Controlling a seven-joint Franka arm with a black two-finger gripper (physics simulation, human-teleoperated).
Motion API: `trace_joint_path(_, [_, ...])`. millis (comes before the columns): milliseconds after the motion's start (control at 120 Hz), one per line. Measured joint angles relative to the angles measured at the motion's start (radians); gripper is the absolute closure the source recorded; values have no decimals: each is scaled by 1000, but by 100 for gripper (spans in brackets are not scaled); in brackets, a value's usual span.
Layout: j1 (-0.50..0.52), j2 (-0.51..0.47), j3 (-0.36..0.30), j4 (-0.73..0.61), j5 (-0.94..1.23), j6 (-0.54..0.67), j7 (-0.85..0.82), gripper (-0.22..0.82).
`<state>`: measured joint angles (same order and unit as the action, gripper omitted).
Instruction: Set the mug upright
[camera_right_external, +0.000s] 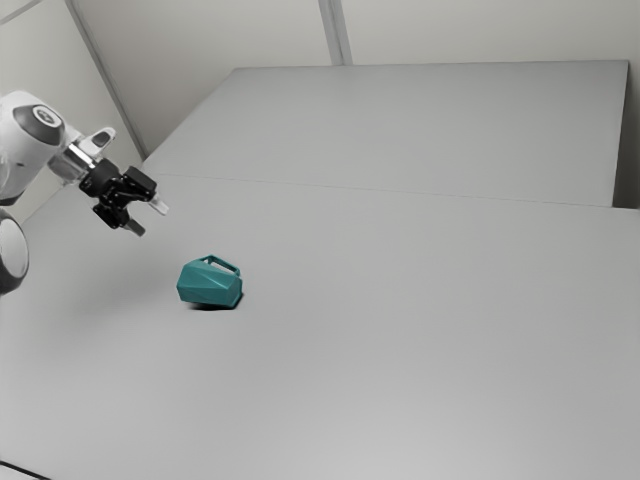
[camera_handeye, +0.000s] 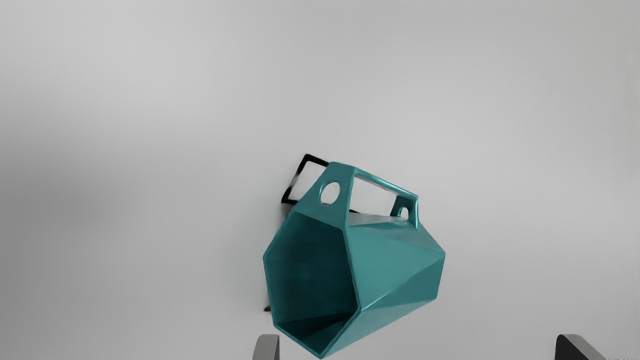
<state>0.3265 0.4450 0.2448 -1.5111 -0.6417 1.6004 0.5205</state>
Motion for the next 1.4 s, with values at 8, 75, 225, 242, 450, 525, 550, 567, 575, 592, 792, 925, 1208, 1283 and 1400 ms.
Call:
trace_joint_path(8, [2,5,0,0,-6,0,5,0])
trace_joint_path(75, [9,42,-1,0,-50,0,43,0])
trace_joint_path(225, [-2,57,-1,-64,-131,0,117,0])
trace_joint_path(242, [-3,57,-1,-75,-138,1,124,0])
trace_joint_path(450, [-2,68,-2,-134,-179,5,198,0])
trace_joint_path(525, [-3,68,-3,-153,-189,6,218,0])
trace_joint_path(550, [-5,68,-4,-163,-194,6,224,0])
trace_joint_path(567, [-6,68,-4,-169,-198,6,228,0])
trace_joint_path(575, [-6,68,-4,-173,-201,6,230,0])
trace_joint_path(592, [-7,68,-5,-180,-207,6,234,0])
trace_joint_path(792, [-11,67,-29,-205,-257,7,274,0])
trace_joint_path(925, [-11,67,-37,-221,-282,6,295,12])
trace_joint_path(1208, [-20,60,-40,-221,-293,6,327,66])
trace_joint_path(1283, [-25,57,-40,-221,-294,6,334,70])
trace_joint_path(1400, [-32,42,-40,-223,-294,6,341,73])
